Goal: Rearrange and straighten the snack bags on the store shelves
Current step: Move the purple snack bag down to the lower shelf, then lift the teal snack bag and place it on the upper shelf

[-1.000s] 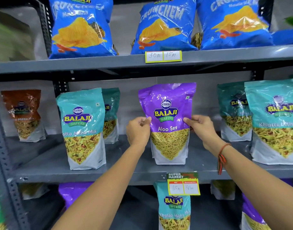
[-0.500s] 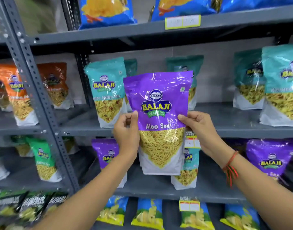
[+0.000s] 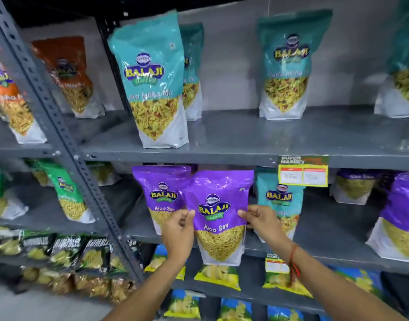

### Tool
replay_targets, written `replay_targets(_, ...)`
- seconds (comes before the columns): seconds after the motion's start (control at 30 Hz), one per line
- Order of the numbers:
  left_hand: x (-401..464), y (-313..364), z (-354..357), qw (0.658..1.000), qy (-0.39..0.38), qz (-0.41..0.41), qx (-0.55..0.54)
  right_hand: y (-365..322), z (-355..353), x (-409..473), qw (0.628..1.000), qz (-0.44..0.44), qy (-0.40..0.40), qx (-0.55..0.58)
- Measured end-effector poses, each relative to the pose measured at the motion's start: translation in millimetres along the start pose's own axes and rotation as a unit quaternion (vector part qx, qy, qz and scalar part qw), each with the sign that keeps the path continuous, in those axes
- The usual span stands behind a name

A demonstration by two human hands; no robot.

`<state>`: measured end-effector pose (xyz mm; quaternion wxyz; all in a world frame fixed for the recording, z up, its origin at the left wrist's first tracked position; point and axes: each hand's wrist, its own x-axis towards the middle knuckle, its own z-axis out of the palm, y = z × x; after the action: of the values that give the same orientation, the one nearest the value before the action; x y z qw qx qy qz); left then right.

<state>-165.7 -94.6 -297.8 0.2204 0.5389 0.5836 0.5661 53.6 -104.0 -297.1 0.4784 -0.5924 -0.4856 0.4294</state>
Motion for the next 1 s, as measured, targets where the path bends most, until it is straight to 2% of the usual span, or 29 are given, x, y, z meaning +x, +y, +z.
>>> replay_targets(0.27, 46, -46, 48, 0.998, -0.029, -0.037, 0.045, 71, 23, 89, 0.997, 0.013, 0.072, -0.037)
replay_targets(0.43, 59, -64, 60, 0.997, -0.001, -0.066, 0.040, 58, 34, 86, 0.996, 0.027, 0.079, 0.011)
replay_targets(0.53, 61, -61, 61, 0.996, -0.001, -0.084, 0.041, 41, 38, 82, 0.996, 0.022, 0.092, -0.001)
replay_targets(0.67, 53, -39, 61, 0.982, 0.071, -0.167, -0.045, 38, 34, 74, 0.996, 0.031, 0.075, 0.026)
replay_targets(0.73, 44, -21, 67, 0.986, 0.077, -0.138, -0.062, 39, 28, 63, 0.997, 0.029, 0.077, 0.008)
replay_targets(0.83, 22, 9, 89, 0.995, 0.021, -0.051, -0.081, 40, 10, 38, 0.993, 0.007, 0.116, -0.011)
replay_targets(1.0, -21, 33, 133, 0.992, -0.122, 0.026, -0.032, 48, -47, 12, 0.956, -0.045, 0.286, -0.052)
